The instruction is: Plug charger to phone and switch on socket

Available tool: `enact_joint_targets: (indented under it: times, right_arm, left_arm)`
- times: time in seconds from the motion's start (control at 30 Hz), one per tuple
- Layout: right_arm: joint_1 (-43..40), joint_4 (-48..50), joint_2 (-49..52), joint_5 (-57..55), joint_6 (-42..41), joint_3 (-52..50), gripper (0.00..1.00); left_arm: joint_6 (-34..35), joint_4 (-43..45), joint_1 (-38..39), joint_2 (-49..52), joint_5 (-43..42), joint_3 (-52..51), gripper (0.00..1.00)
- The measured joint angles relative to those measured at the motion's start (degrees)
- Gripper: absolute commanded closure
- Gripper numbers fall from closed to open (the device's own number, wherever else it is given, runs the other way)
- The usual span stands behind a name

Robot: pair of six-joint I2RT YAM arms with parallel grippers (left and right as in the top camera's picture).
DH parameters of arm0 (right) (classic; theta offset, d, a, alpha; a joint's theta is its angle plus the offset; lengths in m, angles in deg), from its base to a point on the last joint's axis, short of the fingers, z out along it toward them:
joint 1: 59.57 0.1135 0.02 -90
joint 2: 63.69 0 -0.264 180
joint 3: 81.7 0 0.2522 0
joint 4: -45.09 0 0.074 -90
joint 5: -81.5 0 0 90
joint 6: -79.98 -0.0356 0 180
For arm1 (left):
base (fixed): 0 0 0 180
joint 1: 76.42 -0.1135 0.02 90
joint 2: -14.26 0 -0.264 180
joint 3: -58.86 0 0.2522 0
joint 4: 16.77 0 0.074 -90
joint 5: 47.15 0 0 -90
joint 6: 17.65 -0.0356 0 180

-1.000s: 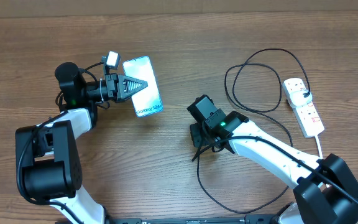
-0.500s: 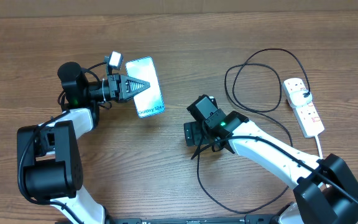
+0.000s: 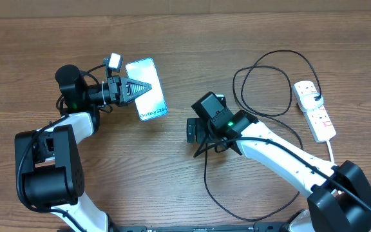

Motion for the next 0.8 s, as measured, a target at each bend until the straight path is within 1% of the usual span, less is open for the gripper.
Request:
enact_joint_targets:
  times: [0.13, 0.5, 0.6, 0.7, 0.8]
  right_arm:
    - [0.0, -0.4, 0.0, 0.0, -1.6, 0.0, 0.00]
    - [0.0, -0.5, 0.0, -0.6, -1.6, 0.0, 0.00]
    - [0.3, -0.5, 0.0, -0.8, -1.6, 0.0, 0.07]
    - [1.4, 0.3, 0.0, -0.8, -1.8, -1.1, 0.22]
    - [3.0, -0.3, 0.0, -1.1, -1.7, -2.2, 0.28]
  left_arm:
    - [0.3, 0.0, 0.0, 0.0, 0.0, 0.0, 0.96]
    - [2.0, 0.0, 0.0, 0.0, 0.0, 0.0, 0.96]
    - [2.4, 0.0, -0.4, 0.0, 0.0, 0.0, 0.96]
    - [2.7, 0.0, -1.6, 0.0, -0.1, 0.0, 0.96]
    - [2.9, 0.0, -3.4, 0.0, -0.1, 0.0, 0.96]
